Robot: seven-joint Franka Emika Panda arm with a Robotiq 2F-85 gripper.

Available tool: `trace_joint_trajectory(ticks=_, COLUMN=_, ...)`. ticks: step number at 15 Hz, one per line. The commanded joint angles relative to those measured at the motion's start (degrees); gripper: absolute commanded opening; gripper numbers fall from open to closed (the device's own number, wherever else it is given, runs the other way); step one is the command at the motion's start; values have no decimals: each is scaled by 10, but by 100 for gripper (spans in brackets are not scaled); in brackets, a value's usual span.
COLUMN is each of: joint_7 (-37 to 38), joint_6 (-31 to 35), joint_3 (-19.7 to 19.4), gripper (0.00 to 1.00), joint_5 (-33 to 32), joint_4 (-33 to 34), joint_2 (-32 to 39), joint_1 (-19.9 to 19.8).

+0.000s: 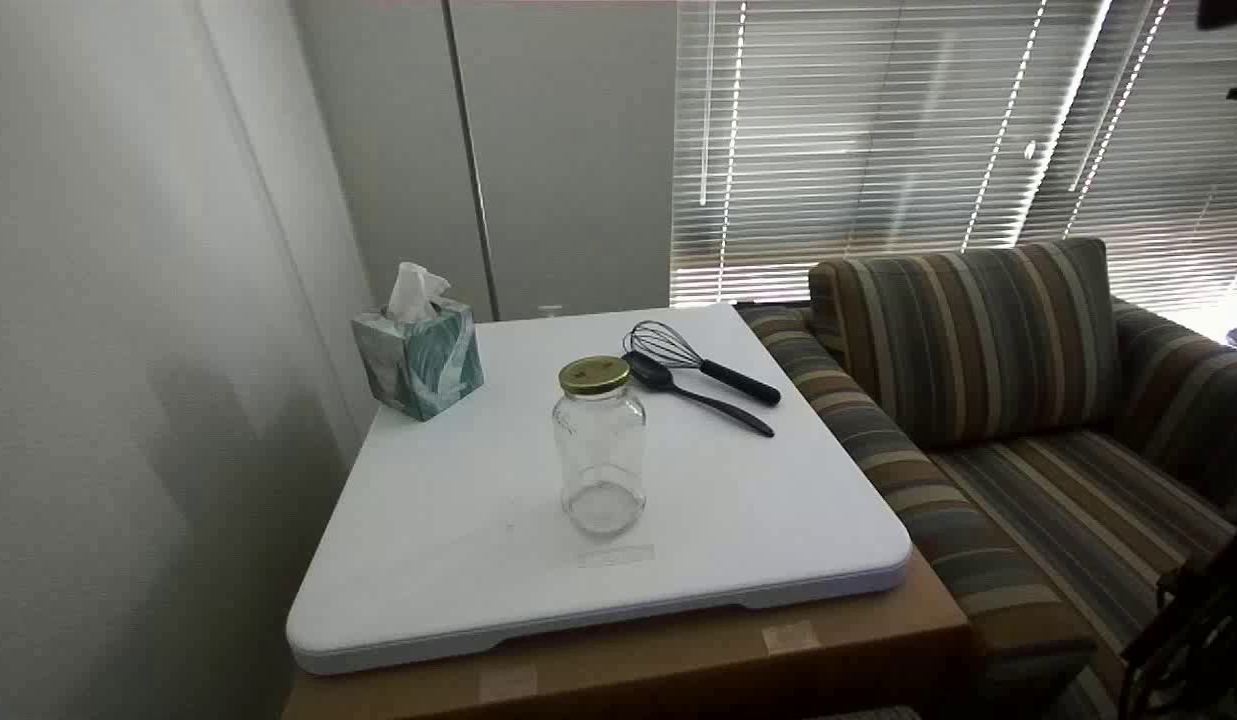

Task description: Place the lid of the jar on the table

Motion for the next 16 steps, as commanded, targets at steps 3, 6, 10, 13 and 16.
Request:
trace_joint_trajectory(ticks=3, joint_7=2, joint_6=-1, joint_3=-6, gripper=100, joint_5=-2, joint_4=1, joint_2=1, joint_1=7)
trace_joint_trajectory(ticks=6, joint_7=2, joint_6=-1, joint_3=-6, gripper=100, joint_5=-2, joint_4=1, joint_2=1, joint_1=7)
trace_joint_trajectory(ticks=10, joint_7=24, joint_6=31, joint_3=3, gripper=100, joint_5=-13, joint_4=-21, joint_2=-23, joint_1=10)
trace_joint_trajectory(ticks=13, joint_7=41, joint_6=108, joint_3=15, gripper=100, joint_5=-53, joint_4=-38, joint_2=-26, joint_1=13)
trace_joint_trajectory(ticks=16, joint_7=34, joint_6=241, joint_3=14, gripper=100, joint_5=-89, joint_4=-51, joint_2=-13, joint_1=11)
